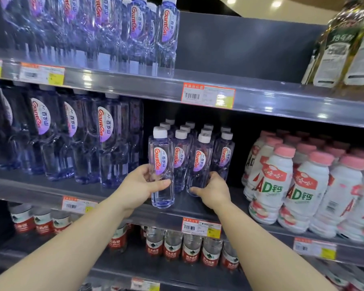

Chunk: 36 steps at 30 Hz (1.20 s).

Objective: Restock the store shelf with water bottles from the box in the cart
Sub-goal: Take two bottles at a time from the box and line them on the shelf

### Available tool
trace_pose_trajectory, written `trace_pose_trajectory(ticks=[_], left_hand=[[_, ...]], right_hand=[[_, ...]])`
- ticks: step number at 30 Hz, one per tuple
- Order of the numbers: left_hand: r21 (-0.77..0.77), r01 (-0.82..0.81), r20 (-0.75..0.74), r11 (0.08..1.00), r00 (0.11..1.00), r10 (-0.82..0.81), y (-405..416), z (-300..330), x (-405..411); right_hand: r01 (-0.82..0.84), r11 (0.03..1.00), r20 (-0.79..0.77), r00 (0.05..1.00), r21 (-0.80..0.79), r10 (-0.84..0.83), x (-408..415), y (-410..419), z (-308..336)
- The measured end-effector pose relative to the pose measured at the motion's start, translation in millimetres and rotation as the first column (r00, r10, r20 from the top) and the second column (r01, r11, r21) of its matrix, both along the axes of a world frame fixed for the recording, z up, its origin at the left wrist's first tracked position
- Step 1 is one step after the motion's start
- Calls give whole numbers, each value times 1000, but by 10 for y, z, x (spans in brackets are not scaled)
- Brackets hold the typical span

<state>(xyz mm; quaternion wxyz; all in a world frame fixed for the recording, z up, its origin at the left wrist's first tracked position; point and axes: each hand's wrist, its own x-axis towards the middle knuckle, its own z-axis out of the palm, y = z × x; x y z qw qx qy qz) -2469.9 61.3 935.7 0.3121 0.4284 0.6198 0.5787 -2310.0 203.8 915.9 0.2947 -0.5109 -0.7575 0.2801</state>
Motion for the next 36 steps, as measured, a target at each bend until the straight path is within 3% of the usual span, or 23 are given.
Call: trace_pose_trajectory(ticks=[4, 8, 11, 13, 16, 20, 26, 36], left_hand=[[17, 10, 4, 1000, 1000, -10, 15, 24, 84], [34, 23, -3, 999, 1000, -23, 35, 48, 143], [54, 36, -8, 998, 999, -36, 98, 52, 208], [75, 44, -10, 996, 999, -44, 158, 62, 332], [80, 55, -52, 995, 997, -51, 294, 40, 528], [67, 107, -78, 992, 992, -101, 410, 80, 621], [-26, 28, -280, 999, 959, -34, 349, -23, 460], [-50, -17, -405, 999, 914, -4, 232, -90, 297]], right_hand=[[-34, 998, -55, 998, -60, 31, 22, 0, 15], [-46, 993, -283, 959, -106, 14, 176, -231, 169], [-271, 952, -323, 921, -140, 215, 300, -516, 270], [-368, 926, -206, 916, -87, 345, 303, -657, 266], [-225, 972, -174, 956, 71, 235, 313, -679, 229], [-129, 989, -199, 970, 78, 143, 482, -538, 163], [17, 999, -149, 989, 48, -9, 629, -276, -19], [45, 996, -104, 994, 76, -37, 511, -30, -25]])
